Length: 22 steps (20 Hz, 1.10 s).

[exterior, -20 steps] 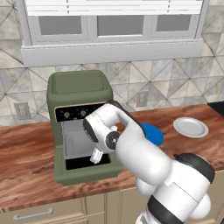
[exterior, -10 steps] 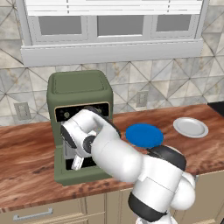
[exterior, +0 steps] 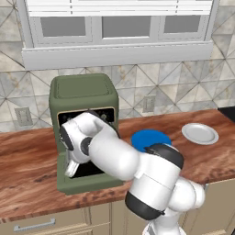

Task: Open the toaster oven door. Place the hotdog bun on the bottom tray in the toaster oven and place the chicken drumstick on the top tray.

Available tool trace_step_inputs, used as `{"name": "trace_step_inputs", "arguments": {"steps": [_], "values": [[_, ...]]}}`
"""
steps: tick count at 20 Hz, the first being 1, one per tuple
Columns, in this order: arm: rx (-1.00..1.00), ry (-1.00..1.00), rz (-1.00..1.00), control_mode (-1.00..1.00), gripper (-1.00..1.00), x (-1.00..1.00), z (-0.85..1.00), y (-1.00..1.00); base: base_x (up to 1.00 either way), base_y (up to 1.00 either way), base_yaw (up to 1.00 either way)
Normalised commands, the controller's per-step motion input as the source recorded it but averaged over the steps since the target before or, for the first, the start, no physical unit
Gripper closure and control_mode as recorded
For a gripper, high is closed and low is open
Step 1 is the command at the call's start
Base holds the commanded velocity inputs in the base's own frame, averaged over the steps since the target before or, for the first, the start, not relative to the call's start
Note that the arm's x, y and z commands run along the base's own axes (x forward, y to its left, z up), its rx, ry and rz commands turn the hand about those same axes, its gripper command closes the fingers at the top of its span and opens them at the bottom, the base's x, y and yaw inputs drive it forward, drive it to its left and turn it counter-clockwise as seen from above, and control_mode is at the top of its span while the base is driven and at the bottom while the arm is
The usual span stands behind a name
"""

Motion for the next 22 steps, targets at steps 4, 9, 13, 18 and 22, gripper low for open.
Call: {"name": "trace_step_inputs", "arguments": {"steps": [4, 9, 13, 18, 22], "values": [[0.00, 0.04, 0.00, -1.00, 1.00, -0.01, 0.91, 0.15, 0.00, 0.00, 0.00], [0.00, 0.01, 0.00, -1.00, 1.00, 0.21, 0.60, 0.11, 0.00, 0.00, 0.00], [-0.01, 0.18, 0.00, -1.00, -1.00, -0.61, 0.03, 0.52, 0.00, 0.00, 0.00], [-0.05, 0.31, -0.15, -1.00, -1.00, -0.57, 0.00, 0.26, 0.00, 0.00, 0.00], [-0.10, 0.25, -0.40, -1.00, -1.00, -0.02, 0.07, -0.06, 0.00, 0.00, 0.00]]}}
